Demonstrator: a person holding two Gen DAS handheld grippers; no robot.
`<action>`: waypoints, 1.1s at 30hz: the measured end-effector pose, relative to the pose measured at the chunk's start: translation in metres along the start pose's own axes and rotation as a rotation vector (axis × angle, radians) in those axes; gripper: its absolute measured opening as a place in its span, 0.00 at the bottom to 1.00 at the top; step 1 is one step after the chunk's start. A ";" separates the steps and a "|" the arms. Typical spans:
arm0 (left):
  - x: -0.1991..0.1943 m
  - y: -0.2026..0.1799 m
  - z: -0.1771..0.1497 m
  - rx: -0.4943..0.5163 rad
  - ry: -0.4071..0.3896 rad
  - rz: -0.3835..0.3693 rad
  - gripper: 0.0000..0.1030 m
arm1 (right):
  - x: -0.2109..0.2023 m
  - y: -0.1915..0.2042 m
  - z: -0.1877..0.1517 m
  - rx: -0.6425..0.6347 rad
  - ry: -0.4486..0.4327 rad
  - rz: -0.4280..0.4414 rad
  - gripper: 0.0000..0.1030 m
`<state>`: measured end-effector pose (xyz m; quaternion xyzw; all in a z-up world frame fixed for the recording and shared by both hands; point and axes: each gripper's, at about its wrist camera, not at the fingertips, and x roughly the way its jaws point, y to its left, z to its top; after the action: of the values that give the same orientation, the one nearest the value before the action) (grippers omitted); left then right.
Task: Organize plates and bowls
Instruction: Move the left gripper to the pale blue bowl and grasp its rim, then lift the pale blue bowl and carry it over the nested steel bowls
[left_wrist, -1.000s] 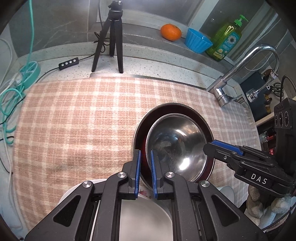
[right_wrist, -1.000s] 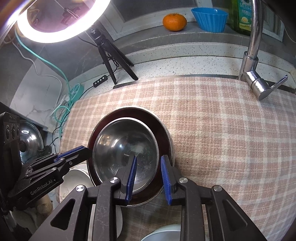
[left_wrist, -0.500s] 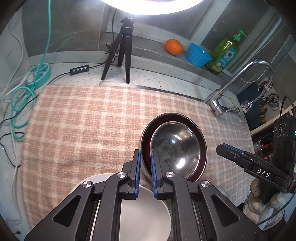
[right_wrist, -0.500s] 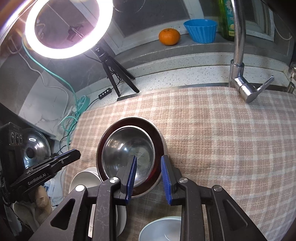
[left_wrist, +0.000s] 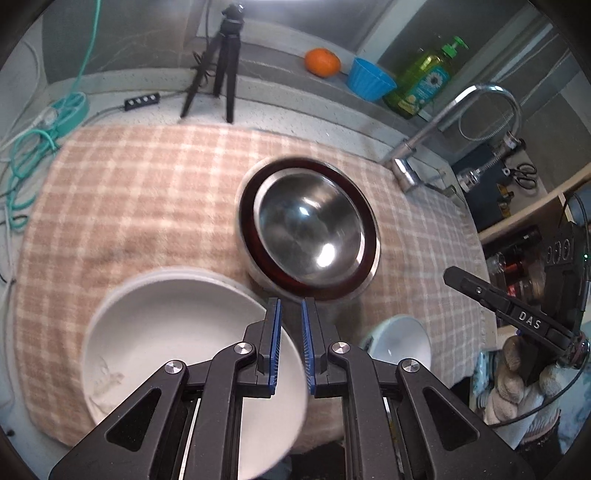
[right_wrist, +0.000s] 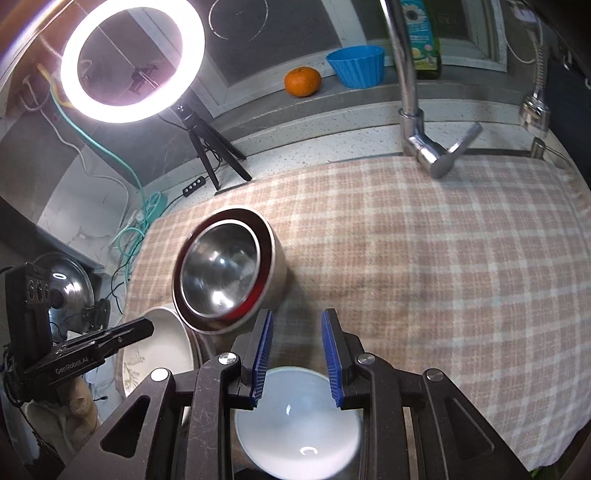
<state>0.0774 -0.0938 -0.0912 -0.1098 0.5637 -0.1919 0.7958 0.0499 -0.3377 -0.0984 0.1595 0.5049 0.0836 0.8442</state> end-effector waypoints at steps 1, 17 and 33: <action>0.002 -0.004 -0.005 0.007 0.007 -0.004 0.09 | -0.001 -0.003 -0.005 0.004 -0.001 -0.002 0.24; 0.033 -0.055 -0.051 0.078 0.129 -0.065 0.10 | 0.008 -0.037 -0.072 0.058 0.094 -0.004 0.24; 0.061 -0.065 -0.054 0.066 0.163 -0.058 0.09 | 0.024 -0.045 -0.081 0.071 0.140 0.031 0.24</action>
<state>0.0324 -0.1766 -0.1359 -0.0840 0.6164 -0.2418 0.7447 -0.0103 -0.3576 -0.1698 0.1911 0.5629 0.0897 0.7991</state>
